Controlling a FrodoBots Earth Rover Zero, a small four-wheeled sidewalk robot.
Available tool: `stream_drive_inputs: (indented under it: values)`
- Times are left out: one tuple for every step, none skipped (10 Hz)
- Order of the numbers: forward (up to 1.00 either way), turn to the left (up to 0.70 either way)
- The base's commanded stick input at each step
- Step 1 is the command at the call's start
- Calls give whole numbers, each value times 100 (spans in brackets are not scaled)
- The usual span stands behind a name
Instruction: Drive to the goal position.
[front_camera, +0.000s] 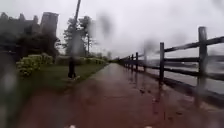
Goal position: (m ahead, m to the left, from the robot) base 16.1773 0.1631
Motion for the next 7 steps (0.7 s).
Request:
stream_drive_inputs:
  values:
    - [100,0]
    - [100,0]
    - [100,0]
    - [100,0]
    - [100,0]
    - [100,0]
    - [100,0]
